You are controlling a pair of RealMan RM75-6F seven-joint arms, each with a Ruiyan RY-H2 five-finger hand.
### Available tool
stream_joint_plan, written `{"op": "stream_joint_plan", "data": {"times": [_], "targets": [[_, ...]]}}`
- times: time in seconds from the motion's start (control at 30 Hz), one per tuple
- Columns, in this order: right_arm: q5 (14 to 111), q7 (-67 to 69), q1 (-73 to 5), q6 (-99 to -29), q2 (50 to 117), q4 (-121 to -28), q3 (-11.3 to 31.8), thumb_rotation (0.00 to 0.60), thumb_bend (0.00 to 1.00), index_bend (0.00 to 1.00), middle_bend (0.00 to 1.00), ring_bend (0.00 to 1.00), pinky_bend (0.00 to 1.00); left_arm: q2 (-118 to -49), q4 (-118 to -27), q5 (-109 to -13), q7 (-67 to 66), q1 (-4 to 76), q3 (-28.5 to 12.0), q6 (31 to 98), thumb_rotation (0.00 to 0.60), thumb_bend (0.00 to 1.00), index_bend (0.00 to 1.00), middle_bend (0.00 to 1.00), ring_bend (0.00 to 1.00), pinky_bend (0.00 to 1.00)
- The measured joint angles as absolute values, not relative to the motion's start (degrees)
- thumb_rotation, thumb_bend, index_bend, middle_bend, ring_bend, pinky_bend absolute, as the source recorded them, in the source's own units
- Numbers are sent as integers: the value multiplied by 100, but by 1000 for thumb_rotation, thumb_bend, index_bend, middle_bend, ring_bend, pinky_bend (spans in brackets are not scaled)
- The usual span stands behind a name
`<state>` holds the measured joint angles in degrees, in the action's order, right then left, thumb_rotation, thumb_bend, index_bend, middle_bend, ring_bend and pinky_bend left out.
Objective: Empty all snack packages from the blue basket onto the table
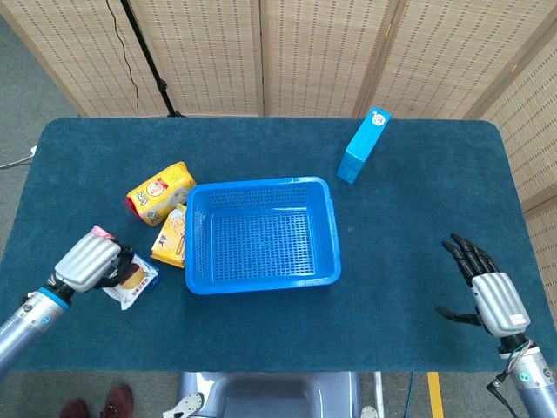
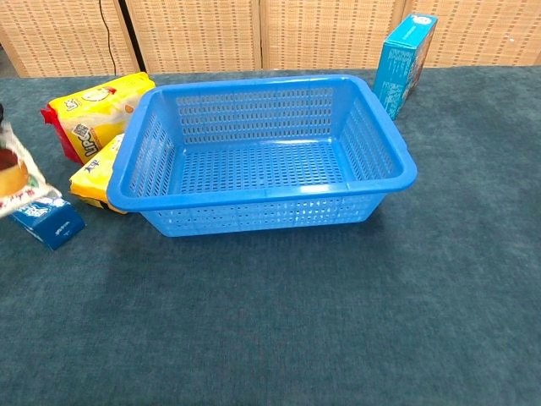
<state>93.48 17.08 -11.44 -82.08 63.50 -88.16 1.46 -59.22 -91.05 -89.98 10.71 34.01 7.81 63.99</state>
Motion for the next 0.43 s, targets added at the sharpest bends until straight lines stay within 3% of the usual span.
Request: {"op": "stream_joint_plan", "data": {"times": [0.03, 0.17, 0.43], "targets": [[9355, 1712, -1146, -8211, 6349, -8811, 144, 600, 0, 0, 0, 0, 90, -5924, -9100, -9025, 1197, 3392, 812, 6333, 599, 10, 0, 0, 0, 2], [9417, 1727, -1143, -8248, 6329, -8784, 122, 600, 0, 0, 0, 0, 56, -5960, -8994, -9220, 1896, 3245, 872, 6430, 597, 0, 0, 0, 0, 0], [9432, 1173, -1039, -8665, 6498, -8640, 251, 600, 0, 0, 0, 0, 0, -6138, -8756, -9211, 1877, 2267, 824, 7975, 600, 0, 0, 0, 0, 0]]}}
